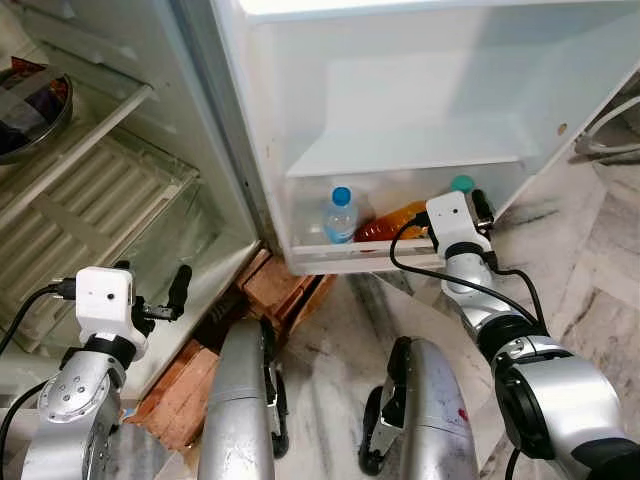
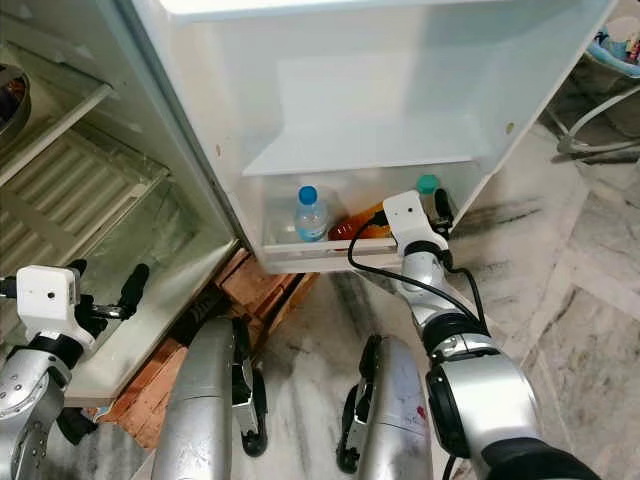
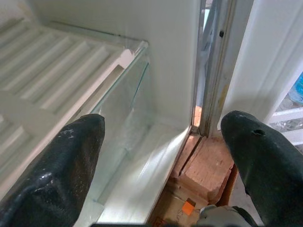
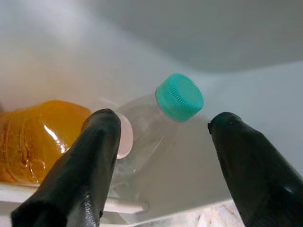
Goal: Restocking fridge
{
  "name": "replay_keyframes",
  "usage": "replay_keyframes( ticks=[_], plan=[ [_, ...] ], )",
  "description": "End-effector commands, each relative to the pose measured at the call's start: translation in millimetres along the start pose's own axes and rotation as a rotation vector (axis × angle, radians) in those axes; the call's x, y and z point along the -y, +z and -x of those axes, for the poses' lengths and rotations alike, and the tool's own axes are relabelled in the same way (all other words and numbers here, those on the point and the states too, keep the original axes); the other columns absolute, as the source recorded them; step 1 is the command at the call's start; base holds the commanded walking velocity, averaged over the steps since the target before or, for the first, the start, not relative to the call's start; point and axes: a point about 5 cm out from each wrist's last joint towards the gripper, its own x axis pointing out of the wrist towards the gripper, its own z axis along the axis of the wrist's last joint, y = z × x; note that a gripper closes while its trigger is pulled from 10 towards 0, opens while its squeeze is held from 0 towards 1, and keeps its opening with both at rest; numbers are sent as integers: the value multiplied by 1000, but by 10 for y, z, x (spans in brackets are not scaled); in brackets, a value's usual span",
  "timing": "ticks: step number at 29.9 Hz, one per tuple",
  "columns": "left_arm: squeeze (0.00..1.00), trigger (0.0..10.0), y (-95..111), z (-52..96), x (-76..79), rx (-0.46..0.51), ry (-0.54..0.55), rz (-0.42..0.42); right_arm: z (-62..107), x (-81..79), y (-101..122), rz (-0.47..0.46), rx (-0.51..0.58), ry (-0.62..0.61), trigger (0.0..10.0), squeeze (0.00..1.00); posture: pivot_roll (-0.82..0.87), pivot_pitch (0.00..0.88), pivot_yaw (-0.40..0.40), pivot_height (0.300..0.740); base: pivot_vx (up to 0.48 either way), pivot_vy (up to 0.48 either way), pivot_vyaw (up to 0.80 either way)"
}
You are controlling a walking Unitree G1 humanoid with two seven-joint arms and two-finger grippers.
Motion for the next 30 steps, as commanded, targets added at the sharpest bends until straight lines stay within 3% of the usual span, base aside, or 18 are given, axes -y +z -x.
replay_keyframes(
  ticks=[1,10,13,14,15,16,18,30],
  plan=[
    [0,10000,-63,27,-47,-32,15,-20,-11,-17,54,-24,19,3,10000,1000,332,243,44,587,0,0,0],
    [0,10000,-56,3,-45,-24,18,-18,-20,-24,82,-52,20,-5,10000,1000,333,234,39,587,0,0,0],
    [0,10000,-58,0,-52,-24,19,-19,-39,-21,156,-158,40,-5,10000,1000,330,232,40,587,0,0,0],
    [0,10000,-60,-1,-52,-24,19,-19,-41,-24,162,-189,36,-2,10000,816,328,230,39,587,0,0,0],
    [0,10000,-61,-1,-51,-24,19,-19,-41,-26,164,-207,34,-1,10000,816,328,230,39,587,0,0,0],
    [0,10000,-64,-2,-50,-25,19,-19,-37,-38,167,-262,26,1,10000,227,322,229,37,587,0,0,0],
    [0,10000,-68,-6,-45,-25,17,-18,-15,-80,148,-329,6,3,10000,0,319,228,37,587,0,0,0],
    [0,10000,-66,-17,-38,-28,9,-18,142,-346,41,-510,-83,23,10000,0,320,232,42,587,0,0,0]
  ],
)
